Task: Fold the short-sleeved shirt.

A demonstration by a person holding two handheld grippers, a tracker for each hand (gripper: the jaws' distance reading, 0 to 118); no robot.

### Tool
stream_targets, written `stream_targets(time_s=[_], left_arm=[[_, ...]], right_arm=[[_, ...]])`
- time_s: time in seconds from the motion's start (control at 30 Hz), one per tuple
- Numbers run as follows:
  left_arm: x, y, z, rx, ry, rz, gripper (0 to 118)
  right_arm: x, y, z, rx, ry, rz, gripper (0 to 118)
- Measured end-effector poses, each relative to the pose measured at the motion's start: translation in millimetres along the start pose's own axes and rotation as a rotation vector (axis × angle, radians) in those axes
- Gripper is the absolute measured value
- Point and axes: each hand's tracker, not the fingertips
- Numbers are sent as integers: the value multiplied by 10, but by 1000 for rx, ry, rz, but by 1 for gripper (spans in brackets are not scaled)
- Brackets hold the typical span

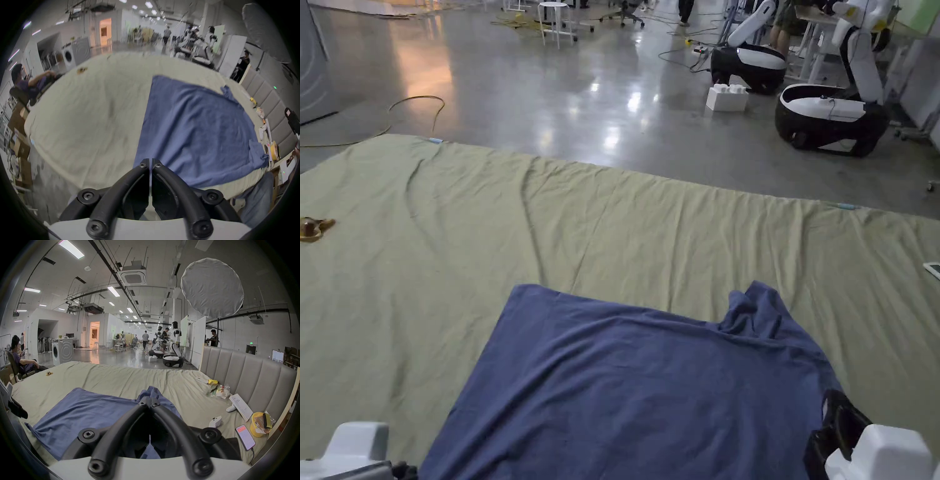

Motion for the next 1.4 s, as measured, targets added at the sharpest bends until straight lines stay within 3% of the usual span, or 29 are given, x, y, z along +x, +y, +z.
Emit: stream_targets(time_s=[0.07, 0.1, 0.23, 0.47, 0.53, 0.63, 0.73, 0.77, 0.87, 0.97, 1.07, 1.2, 1.4], left_arm=[[-25, -28, -54, -6, 30, 7, 50], [-40, -24, -88, -11, 36, 26, 58], [-65, 39, -345, -105, 30, 106, 61], [9, 22, -537, -151, 71, 92, 61], [48, 49, -493, -152, 69, 50, 60], [111, 72, -483, -142, 58, 2, 50], [103, 93, -454, -124, -17, 1, 13], [129, 95, -432, -118, -18, -1, 10], [75, 81, -455, -109, -33, -37, 7], [63, 53, -395, -94, -40, -24, 7], [44, 47, -346, -80, -29, -41, 7], [16, 74, -328, -65, -30, -28, 7], [67, 64, -386, -72, -18, -40, 7]], right_arm=[[-16, -39, -9, -15, 11, 6, 0], [-25, -64, -19, -23, 18, 8, 0], [-65, -123, -48, -56, 36, 1, 0], [-64, -211, -52, -95, 51, 8, 0], [-43, -243, -52, -109, 49, 1, 0], [10, -292, -34, -153, 56, -25, 0], [125, -347, 12, -190, 33, -32, 0], [170, -363, 21, -222, 22, -28, 1], [373, -434, 22, -353, -18, -24, 7], [612, -526, 6, -517, -54, -44, 39], [813, -667, -33, -684, -62, -41, 57], [942, -920, -111, -814, -34, -51, 69], [774, -1280, -326, -970, -43, -24, 70]])
